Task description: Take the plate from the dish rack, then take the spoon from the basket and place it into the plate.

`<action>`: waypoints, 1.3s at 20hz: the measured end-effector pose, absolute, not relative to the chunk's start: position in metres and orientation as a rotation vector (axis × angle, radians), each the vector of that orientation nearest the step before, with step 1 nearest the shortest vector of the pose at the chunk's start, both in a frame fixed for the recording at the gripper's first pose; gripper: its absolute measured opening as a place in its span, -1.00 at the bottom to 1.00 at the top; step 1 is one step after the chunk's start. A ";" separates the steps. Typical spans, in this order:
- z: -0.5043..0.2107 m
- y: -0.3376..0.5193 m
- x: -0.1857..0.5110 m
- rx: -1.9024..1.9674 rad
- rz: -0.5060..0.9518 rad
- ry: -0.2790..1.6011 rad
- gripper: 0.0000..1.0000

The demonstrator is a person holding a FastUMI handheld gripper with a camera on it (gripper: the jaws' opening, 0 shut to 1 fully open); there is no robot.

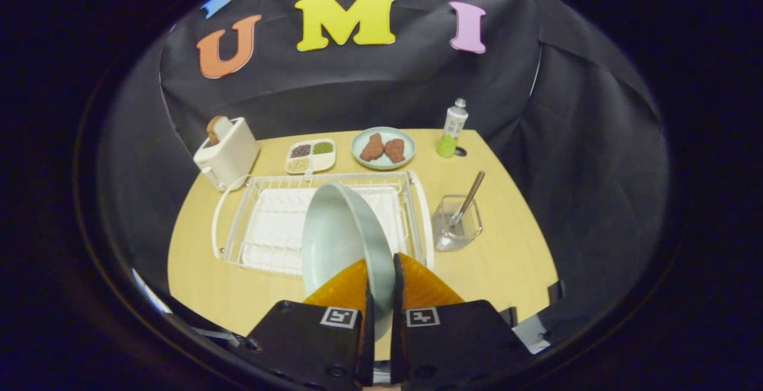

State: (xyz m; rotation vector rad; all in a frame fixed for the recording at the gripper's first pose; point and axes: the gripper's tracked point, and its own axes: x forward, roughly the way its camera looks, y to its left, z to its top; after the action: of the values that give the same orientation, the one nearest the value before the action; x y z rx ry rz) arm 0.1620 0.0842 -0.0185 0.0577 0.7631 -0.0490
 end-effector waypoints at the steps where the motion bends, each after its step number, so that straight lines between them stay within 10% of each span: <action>1: -0.033 0.083 0.152 0.100 -0.014 0.773 -0.68; 26: -0.214 0.030 0.131 0.498 0.272 0.955 -0.55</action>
State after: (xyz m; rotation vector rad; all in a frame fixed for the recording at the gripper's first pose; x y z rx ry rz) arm 0.1312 0.0303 -0.2143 0.4985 0.9545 0.2722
